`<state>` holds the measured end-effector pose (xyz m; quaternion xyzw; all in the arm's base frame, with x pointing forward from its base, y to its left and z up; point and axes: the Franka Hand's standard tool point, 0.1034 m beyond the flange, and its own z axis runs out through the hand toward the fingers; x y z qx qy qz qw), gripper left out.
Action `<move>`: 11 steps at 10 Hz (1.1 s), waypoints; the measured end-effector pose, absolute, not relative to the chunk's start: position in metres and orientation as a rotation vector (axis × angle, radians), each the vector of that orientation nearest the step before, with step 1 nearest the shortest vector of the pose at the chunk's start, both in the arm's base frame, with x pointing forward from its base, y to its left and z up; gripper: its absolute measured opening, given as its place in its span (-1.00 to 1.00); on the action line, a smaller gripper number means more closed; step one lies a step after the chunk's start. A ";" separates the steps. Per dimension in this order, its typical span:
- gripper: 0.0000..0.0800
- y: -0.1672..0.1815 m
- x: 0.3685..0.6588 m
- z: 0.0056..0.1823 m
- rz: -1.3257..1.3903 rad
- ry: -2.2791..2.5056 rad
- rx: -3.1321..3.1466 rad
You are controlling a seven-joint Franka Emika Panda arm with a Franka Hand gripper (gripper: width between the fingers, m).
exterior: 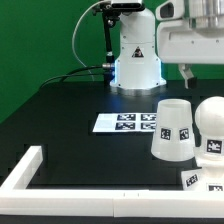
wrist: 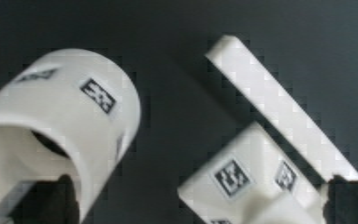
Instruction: Assemble lamp
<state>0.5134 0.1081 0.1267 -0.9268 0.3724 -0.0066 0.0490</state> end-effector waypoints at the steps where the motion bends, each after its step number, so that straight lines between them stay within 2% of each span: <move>1: 0.75 0.107 0.510 0.113 -0.001 1.133 -2.836; 3: 0.75 0.096 0.504 0.101 0.011 1.123 -2.852; 7: 0.75 0.095 0.503 0.098 0.021 1.105 -2.853; 11: 0.75 0.089 0.503 0.076 0.023 1.082 -2.871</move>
Offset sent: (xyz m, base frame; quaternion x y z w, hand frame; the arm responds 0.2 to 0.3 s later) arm -0.0085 -0.0145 -0.0112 0.0086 0.0206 -0.0164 0.9996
